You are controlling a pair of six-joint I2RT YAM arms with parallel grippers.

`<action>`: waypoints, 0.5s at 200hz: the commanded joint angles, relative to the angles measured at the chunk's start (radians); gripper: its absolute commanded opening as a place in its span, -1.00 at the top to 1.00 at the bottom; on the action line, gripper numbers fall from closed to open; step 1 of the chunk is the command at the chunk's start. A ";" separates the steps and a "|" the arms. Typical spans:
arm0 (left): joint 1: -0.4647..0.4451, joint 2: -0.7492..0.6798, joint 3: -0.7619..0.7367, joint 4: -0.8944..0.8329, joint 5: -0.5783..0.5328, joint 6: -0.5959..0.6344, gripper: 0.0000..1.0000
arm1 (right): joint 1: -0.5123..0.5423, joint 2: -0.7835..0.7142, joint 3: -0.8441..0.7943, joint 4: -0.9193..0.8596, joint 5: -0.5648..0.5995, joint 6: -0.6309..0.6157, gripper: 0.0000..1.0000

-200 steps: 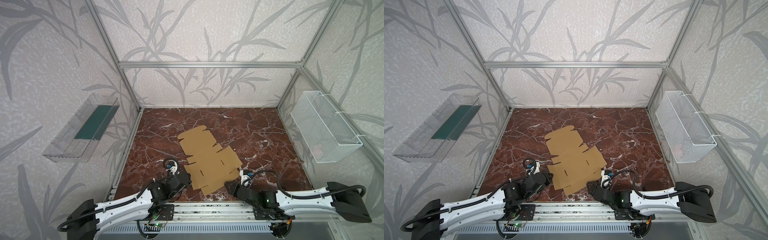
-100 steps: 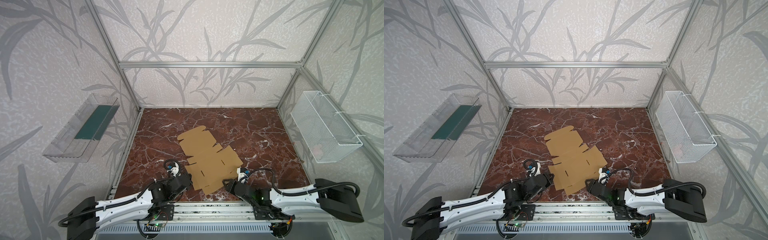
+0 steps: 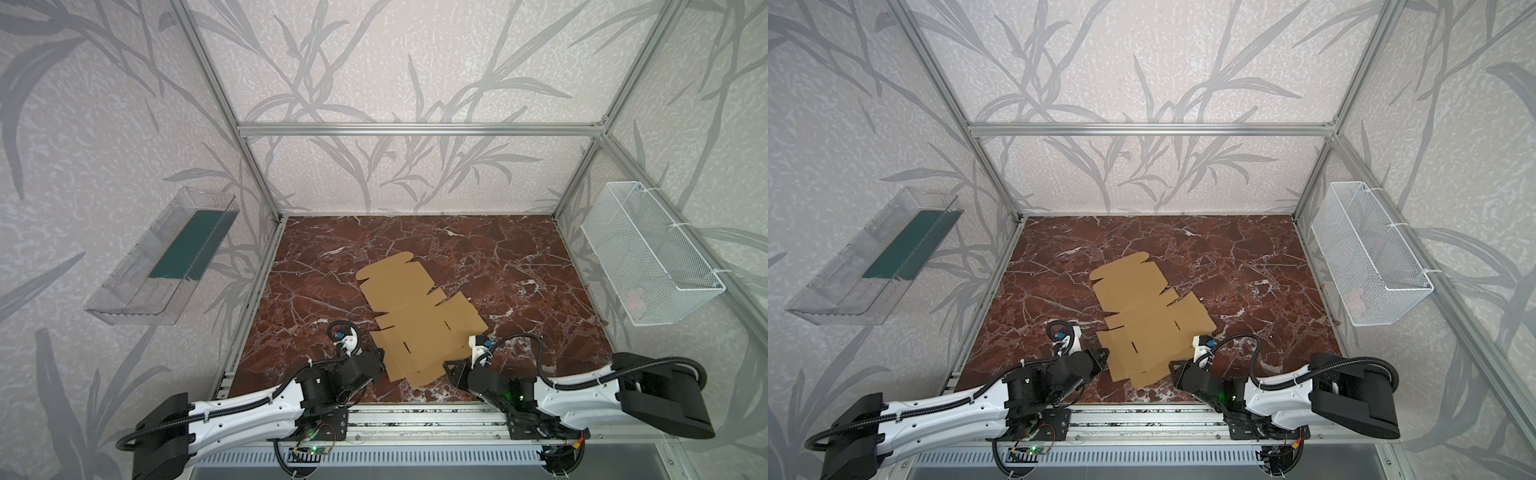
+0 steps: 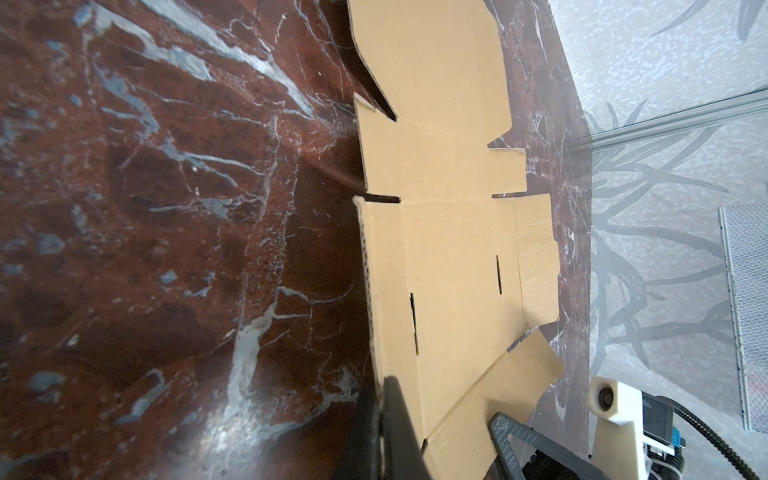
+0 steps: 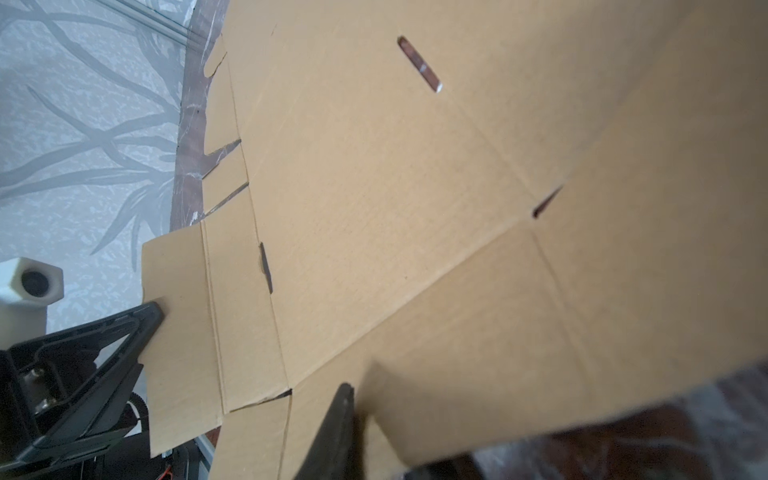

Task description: Fold the paper box

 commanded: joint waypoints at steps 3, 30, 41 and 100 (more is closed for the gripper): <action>-0.003 -0.026 -0.014 -0.031 -0.042 -0.012 1.00 | -0.004 -0.093 0.023 -0.173 0.052 -0.033 0.67; -0.003 -0.043 -0.008 -0.053 -0.047 -0.006 0.75 | -0.004 -0.209 0.029 -0.301 0.096 -0.056 0.86; -0.003 -0.054 -0.002 -0.066 -0.052 0.005 0.52 | -0.004 -0.253 0.027 -0.337 0.105 -0.068 0.92; 0.008 -0.162 0.281 -0.381 -0.192 0.380 -0.49 | -0.076 -0.548 0.166 -0.724 0.000 -0.349 1.00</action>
